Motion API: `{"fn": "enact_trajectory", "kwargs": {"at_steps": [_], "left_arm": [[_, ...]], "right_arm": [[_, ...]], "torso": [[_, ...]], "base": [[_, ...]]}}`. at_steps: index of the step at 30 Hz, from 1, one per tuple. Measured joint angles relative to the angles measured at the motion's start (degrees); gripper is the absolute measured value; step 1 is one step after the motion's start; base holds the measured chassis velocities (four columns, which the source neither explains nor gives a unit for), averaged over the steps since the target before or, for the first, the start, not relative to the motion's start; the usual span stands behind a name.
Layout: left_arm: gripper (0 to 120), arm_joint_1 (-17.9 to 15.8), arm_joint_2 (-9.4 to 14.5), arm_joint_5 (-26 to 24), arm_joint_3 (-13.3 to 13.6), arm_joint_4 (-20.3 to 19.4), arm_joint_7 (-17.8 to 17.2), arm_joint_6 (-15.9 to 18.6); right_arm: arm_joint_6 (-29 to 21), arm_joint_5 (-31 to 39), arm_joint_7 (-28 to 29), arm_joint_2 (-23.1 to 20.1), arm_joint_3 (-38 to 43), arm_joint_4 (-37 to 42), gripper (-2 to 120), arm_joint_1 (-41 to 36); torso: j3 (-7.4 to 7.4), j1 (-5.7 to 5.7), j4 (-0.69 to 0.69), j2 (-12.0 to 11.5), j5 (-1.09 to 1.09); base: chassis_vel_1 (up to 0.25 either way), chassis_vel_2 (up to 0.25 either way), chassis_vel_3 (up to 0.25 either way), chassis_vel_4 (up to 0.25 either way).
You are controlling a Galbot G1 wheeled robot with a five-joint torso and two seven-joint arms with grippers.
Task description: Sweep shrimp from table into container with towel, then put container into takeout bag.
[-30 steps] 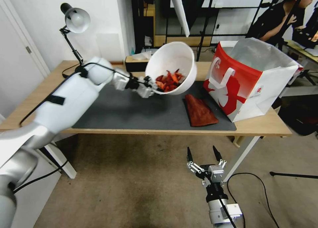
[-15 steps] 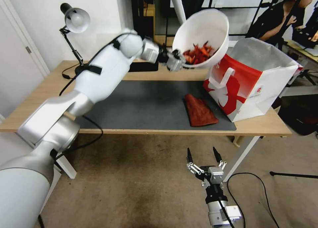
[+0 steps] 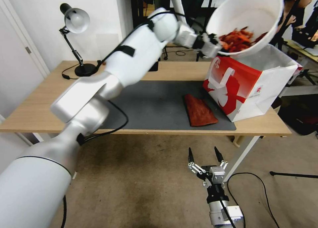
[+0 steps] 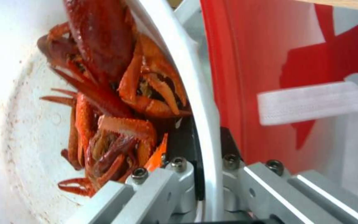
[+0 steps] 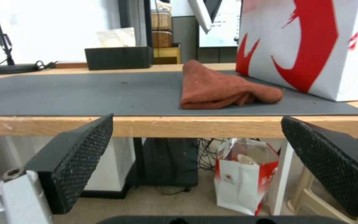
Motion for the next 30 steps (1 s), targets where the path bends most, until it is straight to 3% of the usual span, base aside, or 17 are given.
{"fn": "enact_trajectory", "kwargs": {"at_steps": [4, 14, 30], "left_arm": [[0, 0.0, -0.1, 0.7, 0.3, 1.0, -0.3, -0.2], [0, 0.4, 0.2, 1.4, 2.4, 2.9, -1.0, -1.0], [1, 0.3, 0.3, 1.4, 4.9, 2.4, -1.8, -1.6]], "right_arm": [[0.2, 0.2, 0.1, -0.3, 0.4, 0.1, 100, -0.1], [-0.1, 0.5, 0.2, -0.4, 0.4, 0.1, 100, 0.6], [-1.2, 1.0, 0.2, -0.9, 0.5, -0.2, 100, 1.6]], "torso": [[0.0, 0.01, 0.06, 0.0, -0.03], [0.0, 0.01, 0.05, 0.0, -0.04], [0.0, 0.01, 0.04, 0.0, -0.02]], "base": [[0.0, 0.0, 0.0, 0.0], [0.0, 0.0, 0.0, 0.0], [0.0, 0.0, 0.0, 0.0]]}}
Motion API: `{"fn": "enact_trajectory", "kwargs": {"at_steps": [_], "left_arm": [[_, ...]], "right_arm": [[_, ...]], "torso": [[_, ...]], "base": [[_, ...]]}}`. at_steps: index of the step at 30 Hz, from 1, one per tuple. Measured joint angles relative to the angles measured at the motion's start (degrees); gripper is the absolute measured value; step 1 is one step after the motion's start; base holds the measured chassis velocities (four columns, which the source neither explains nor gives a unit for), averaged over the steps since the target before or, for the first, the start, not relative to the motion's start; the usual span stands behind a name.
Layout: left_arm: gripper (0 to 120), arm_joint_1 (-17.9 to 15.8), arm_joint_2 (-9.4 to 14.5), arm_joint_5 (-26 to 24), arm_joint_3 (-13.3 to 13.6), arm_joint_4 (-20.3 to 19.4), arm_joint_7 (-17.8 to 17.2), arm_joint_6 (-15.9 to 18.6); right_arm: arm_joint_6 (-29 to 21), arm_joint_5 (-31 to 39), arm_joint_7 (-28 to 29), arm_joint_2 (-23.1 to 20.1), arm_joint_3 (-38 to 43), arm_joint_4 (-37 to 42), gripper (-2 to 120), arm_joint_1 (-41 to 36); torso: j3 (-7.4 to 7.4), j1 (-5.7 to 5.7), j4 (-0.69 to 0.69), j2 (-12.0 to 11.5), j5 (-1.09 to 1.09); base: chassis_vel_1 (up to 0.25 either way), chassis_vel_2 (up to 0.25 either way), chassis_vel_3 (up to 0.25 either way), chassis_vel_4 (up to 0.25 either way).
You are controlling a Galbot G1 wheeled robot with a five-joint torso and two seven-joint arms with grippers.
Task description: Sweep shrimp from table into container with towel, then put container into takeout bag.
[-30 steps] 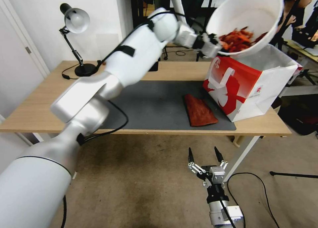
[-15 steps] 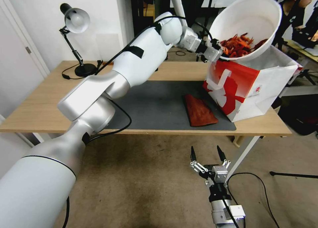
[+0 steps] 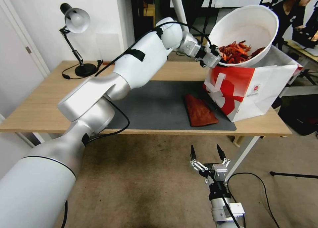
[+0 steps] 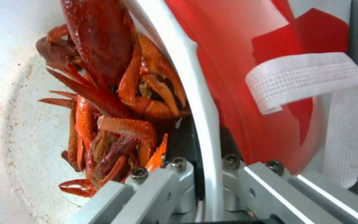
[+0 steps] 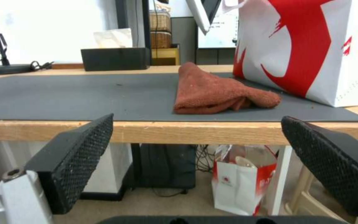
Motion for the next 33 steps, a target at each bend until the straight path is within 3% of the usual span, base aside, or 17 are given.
{"fn": "enact_trajectory", "kwargs": {"at_steps": [16, 20, 25, 27, 29, 31, 33], "left_arm": [[55, -1.1, 0.0, -0.3, 1.0, -0.7, -3.0, -0.3], [76, -1.1, 0.0, -0.9, 1.3, -1.5, -3.5, -0.2], [89, -1.2, 0.1, -2.7, 1.3, -1.3, -3.7, 0.7], [97, -1.4, 0.1, -11.1, 3.5, -0.9, -5.9, 3.7], [98, -1.4, 0.1, -13.2, 4.1, -0.8, -7.2, 4.3], [100, -0.8, 0.0, -19.9, 5.2, 0.1, -11.8, 6.5], [100, -0.5, 0.1, -22.0, 5.6, 0.3, -13.6, 7.2]], "right_arm": [[-0.7, 0.2, 0.0, -0.1, -0.2, -0.6, 100, 0.9], [-0.9, 0.2, -0.1, 0.0, -0.4, -0.8, 100, 1.0], [-1.0, 0.2, -0.2, 0.1, -0.6, -0.9, 100, 1.1], [-1.0, 0.1, -0.3, 0.1, -0.6, -0.9, 100, 1.1], [-1.1, 0.1, -0.3, 0.2, -0.6, -0.9, 100, 1.2], [-1.1, 0.1, -0.4, 0.2, -0.6, -1.1, 100, 1.1], [-1.1, 0.1, -0.4, 0.2, -0.7, -1.1, 100, 1.1]], "torso": [[0.0, 0.0, 0.0, 0.0, 0.0], [0.0, 0.0, 0.0, 0.0, 0.0], [0.0, 0.0, 0.0, 0.0, 0.0], [0.0, 0.0, 0.01, 0.0, -0.01], [0.0, 0.0, 0.0, 0.0, 0.0], [0.0, 0.0, -0.02, 0.0, 0.0], [0.0, 0.0, 0.0, 0.0, 0.0]], "base": [[0.0, 0.0, 0.0, 0.0], [0.0, 0.0, 0.0, 0.0], [0.0, 0.0, 0.0, 0.0], [0.0, 0.0, 0.0, 0.0], [0.0, 0.0, 0.0, 0.0], [0.0, 0.0, 0.0, 0.0], [0.0, 0.0, 0.0, 0.0]]}}
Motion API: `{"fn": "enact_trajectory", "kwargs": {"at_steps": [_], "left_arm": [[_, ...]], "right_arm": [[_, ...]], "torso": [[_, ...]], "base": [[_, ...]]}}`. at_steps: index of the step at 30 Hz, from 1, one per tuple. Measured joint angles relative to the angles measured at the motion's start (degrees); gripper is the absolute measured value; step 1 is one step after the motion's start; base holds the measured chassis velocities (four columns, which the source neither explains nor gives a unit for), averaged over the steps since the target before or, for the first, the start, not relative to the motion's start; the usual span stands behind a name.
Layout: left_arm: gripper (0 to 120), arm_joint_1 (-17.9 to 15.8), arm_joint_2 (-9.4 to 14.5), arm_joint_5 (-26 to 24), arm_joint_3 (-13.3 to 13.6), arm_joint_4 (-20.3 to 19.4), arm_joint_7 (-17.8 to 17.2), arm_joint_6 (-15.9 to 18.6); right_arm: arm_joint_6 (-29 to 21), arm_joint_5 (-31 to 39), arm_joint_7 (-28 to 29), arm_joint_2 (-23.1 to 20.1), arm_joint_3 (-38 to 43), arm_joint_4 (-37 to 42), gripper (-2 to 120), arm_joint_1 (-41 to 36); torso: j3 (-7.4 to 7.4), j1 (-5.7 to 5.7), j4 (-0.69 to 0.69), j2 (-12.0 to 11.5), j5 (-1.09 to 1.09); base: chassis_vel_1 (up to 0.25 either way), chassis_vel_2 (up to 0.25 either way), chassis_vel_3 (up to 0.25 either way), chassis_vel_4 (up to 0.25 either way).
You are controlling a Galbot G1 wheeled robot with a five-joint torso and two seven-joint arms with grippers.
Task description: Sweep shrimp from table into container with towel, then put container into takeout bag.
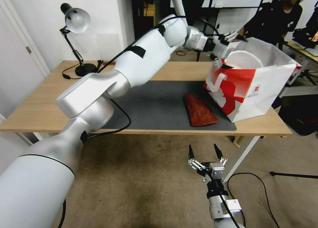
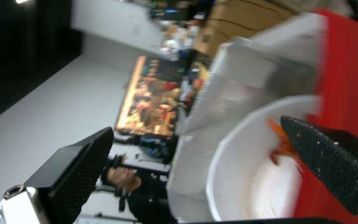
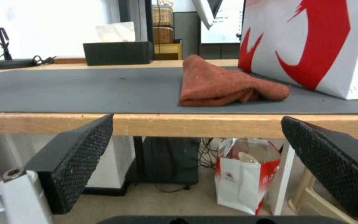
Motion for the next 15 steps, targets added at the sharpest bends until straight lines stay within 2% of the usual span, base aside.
{"fn": "enact_trajectory", "kwargs": {"at_steps": [2, 3, 5, 6, 7, 9, 10, 11, 13, 15], "left_arm": [[100, 1.0, 0.0, -6.3, 1.7, -0.3, -6.4, 3.1], [100, 1.0, 0.0, -6.3, 1.7, -0.3, -6.4, 3.1], [100, 2.0, 0.0, -12.5, 3.5, -2.6, -11.4, 7.1], [100, 2.9, 0.0, -17.1, 4.6, -5.1, -14.2, 11.2], [100, 2.9, 0.0, -17.1, 4.6, -5.1, -14.2, 11.2], [100, 4.5, 0.7, -24.9, 6.9, -11.1, -18.1, 18.4], [100, 5.1, 1.6, -27.7, 7.6, -13.3, -19.4, 20.8], [100, 5.1, 1.6, -27.7, 7.6, -13.3, -19.4, 20.8], [100, 6.6, 3.9, -33.0, 8.4, -17.8, -22.1, 25.4], [100, 7.0, 4.5, -34.7, 8.4, -19.2, -23.1, 26.7]], "right_arm": [[0.0, 0.0, 0.0, 0.0, -0.1, 0.0, 100, 0.0], [0.0, 0.0, 0.0, 0.0, -0.1, 0.0, 100, 0.0], [0.0, 0.0, 0.0, 0.0, -0.2, 0.0, 100, 0.0], [0.0, 0.0, 0.0, 0.0, -0.2, 0.0, 100, -0.1], [0.0, 0.0, 0.0, 0.0, -0.2, 0.0, 100, -0.1], [0.0, -0.1, 0.0, 0.0, -0.3, 0.0, 100, -0.1], [0.0, -0.1, -0.1, 0.0, -0.3, -0.1, 100, -0.1], [0.0, -0.1, -0.1, 0.0, -0.3, -0.1, 100, -0.1], [0.0, -0.1, -0.1, 0.1, -0.3, -0.1, 100, -0.1], [-0.1, -0.2, -0.1, 0.1, -0.4, -0.1, 100, -0.1]], "torso": [[0.0, 0.0, 0.02, 0.0, 0.0], [0.0, 0.0, 0.02, 0.0, 0.0], [0.0, 0.0, 0.02, 0.0, 0.0], [0.0, 0.0, 0.0, 0.0, 0.0], [0.0, 0.0, 0.0, 0.0, 0.0], [0.0, 0.0, -0.07, 0.0, 0.02], [-0.01, -0.01, -0.07, 0.0, 0.02], [-0.01, -0.01, -0.07, 0.0, 0.02], [0.0, 0.0, 0.0, 0.0, 0.0], [0.0, 0.0, 0.01, 0.0, -0.01]], "base": [[0.0, 0.0, 0.0, 0.0], [0.0, 0.0, 0.0, 0.0], [0.0, 0.0, 0.0, 0.0], [0.0, 0.0, 0.0, 0.0], [0.0, 0.0, 0.0, 0.0], [0.0, 0.0, 0.0, 0.0], [0.0, 0.0, 0.0, 0.0], [0.0, 0.0, 0.0, 0.0], [0.0, 0.0, 0.0, 0.0], [0.0, 0.0, 0.0, 0.0]]}}
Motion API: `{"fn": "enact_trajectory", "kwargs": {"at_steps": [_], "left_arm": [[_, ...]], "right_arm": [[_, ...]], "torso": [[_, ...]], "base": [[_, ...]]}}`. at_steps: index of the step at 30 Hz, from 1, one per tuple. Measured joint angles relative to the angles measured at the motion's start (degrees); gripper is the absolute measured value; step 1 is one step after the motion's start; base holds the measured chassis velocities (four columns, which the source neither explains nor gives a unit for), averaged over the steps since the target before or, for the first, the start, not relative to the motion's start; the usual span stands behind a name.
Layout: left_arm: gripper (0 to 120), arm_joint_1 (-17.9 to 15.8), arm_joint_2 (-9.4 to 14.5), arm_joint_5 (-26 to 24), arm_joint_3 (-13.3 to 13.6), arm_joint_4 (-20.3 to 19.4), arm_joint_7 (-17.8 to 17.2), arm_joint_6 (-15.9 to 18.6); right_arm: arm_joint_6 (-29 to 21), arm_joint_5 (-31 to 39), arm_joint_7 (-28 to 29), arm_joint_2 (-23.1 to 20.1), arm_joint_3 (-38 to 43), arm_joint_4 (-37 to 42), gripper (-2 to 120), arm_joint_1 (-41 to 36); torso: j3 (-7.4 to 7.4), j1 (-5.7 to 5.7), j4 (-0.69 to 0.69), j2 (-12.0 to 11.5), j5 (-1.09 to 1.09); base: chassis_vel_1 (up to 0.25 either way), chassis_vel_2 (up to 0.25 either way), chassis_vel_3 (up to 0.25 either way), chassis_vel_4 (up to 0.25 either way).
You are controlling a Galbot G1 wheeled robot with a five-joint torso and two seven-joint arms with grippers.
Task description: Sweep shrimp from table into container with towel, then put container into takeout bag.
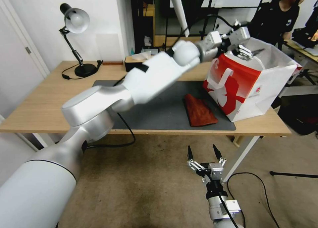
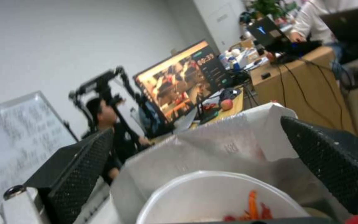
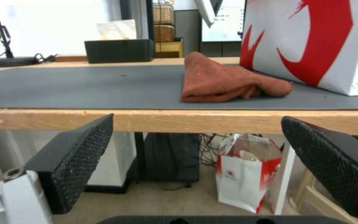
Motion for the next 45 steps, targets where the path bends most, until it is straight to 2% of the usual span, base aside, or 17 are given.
{"fn": "enact_trajectory", "kwargs": {"at_steps": [3, 5, 7, 17, 19, 21, 23, 24, 27, 30, 35, 36, 38, 40, 43, 44, 45], "left_arm": [[100, 2.1, 3.2, -6.6, -0.1, -5.5, -4.8, 4.4], [100, 2.7, 4.1, -7.7, -0.1, -6.9, -6.0, 5.3], [100, 5.1, 7.1, -10.1, -0.7, -11.1, -9.5, 7.5], [100, 14.4, 15.2, -9.2, -4.7, -24.0, -20.7, 10.4], [100, 19.0, 18.4, -7.4, -7.1, -29.0, -24.5, 10.3], [100, 20.6, 19.4, -6.7, -7.9, -30.3, -25.8, 10.2], [100, 26.6, 23.0, -3.2, -10.8, -34.4, -29.4, 9.6], [100, 26.6, 23.0, -3.2, -10.8, -34.4, -29.4, 9.6], [100, 32.5, 26.5, 0.1, -13.1, -38.1, -31.7, 9.1], [100, 43.3, 31.4, 5.1, -18.6, -43.2, -33.6, 6.4], [100, 50.2, 33.4, 8.7, -24.3, -45.8, -34.3, 4.4], [100, 54.0, 33.7, 10.7, -27.6, -46.5, -34.8, 3.5], [100, 55.8, 33.7, 11.5, -29.1, -46.7, -35.0, 3.1], [100, 61.7, 33.4, 14.5, -33.7, -47.9, -35.4, 2.0], [100, 65.4, 33.3, 16.6, -36.5, -48.6, -35.4, 1.2], [100, 69.6, 33.1, 18.8, -39.3, -49.3, -35.5, -0.3], [100, 69.6, 33.1, 18.8, -39.3, -49.3, -35.5, -0.3]], "right_arm": [[0.0, -0.1, -0.1, 0.1, -0.1, 0.0, 100, -0.1], [0.0, -0.1, -0.1, 0.1, -0.1, 0.0, 100, -0.1], [0.0, -0.1, -0.1, 0.2, 0.0, 0.0, 100, -0.3], [0.0, -0.1, -0.1, -0.1, 0.1, 0.5, 100, -0.5], [0.0, -0.1, 0.0, -0.1, 0.2, 0.7, 100, -0.8], [0.0, -0.1, 0.0, -0.2, 0.3, 0.8, 100, -0.9], [0.0, -0.1, 0.0, -0.3, 0.6, 1.2, 100, -1.2], [0.0, -0.1, 0.0, -0.3, 0.6, 1.2, 100, -1.2], [0.0, -0.1, 0.0, -0.3, 0.8, 1.6, 100, -1.3], [0.2, 0.0, 0.1, -0.4, 1.0, 2.1, 100, -1.4], [0.2, 0.0, 0.1, -0.5, 0.9, 2.2, 100, -1.5], [0.3, -0.1, 0.1, -0.5, 0.8, 2.2, 100, -1.5], [0.3, -0.1, 0.1, -0.5, 0.8, 2.2, 100, -1.5], [0.4, -0.1, 0.2, -0.5, 0.7, 2.2, 100, -1.3], [0.4, -0.1, 0.4, -0.5, 0.6, 2.2, 100, -1.1], [0.4, -0.1, 0.5, -0.4, 0.6, 2.3, 100, -1.0], [0.4, -0.1, 0.5, -0.4, 0.6, 2.3, 100, -1.0]], "torso": [[0.0, 0.0, 0.02, 0.0, -0.01], [0.0, 0.0, -0.01, 0.0, -0.01], [0.0, 0.0, -0.01, 0.0, 0.0], [0.0, 0.0, -0.01, 0.0, -0.01], [-0.01, 0.0, -0.02, 0.0, 0.0], [-0.01, -0.01, -0.02, 0.0, -0.01], [0.0, 0.0, -0.01, 0.0, -0.02], [0.0, 0.0, -0.01, 0.0, -0.02], [-0.01, -0.01, -0.01, 0.0, -0.01], [-0.01, -0.01, 0.0, 0.0, 0.0], [-0.01, -0.01, 0.0, 0.0, 0.02], [-0.01, -0.01, -0.02, 0.0, 0.0], [-0.01, -0.01, -0.02, 0.0, -0.02], [0.0, 0.0, -0.01, 0.0, -0.01], [0.0, -0.01, -0.03, 0.0, 0.0], [-0.01, 0.0, -0.02, 0.0, 0.0], [-0.01, 0.0, -0.02, 0.0, 0.0]], "base": [[0.0, 0.0, 0.0, 0.0], [0.0, 0.0, 0.0, 0.0], [0.0, 0.0, 0.0, 0.0], [0.0, 0.0, 0.0, 0.0], [0.0, 0.0, 0.0, 0.0], [0.0, 0.0, 0.0, 0.0], [0.0, 0.0, 0.0, 0.0], [0.0, 0.0, 0.0, 0.0], [0.0, 0.0, 0.0, 0.0], [0.0, 0.0, 0.0, 0.0], [0.0, 0.0, 0.0, 0.0], [0.0, 0.0, 0.0, 0.0], [0.0, 0.0, 0.0, 0.0], [0.0, 0.0, 0.0, 0.0], [0.0, 0.0, 0.0, 0.0], [0.0, 0.0, 0.0, 0.0], [0.0, 0.0, 0.0, 0.0]]}}
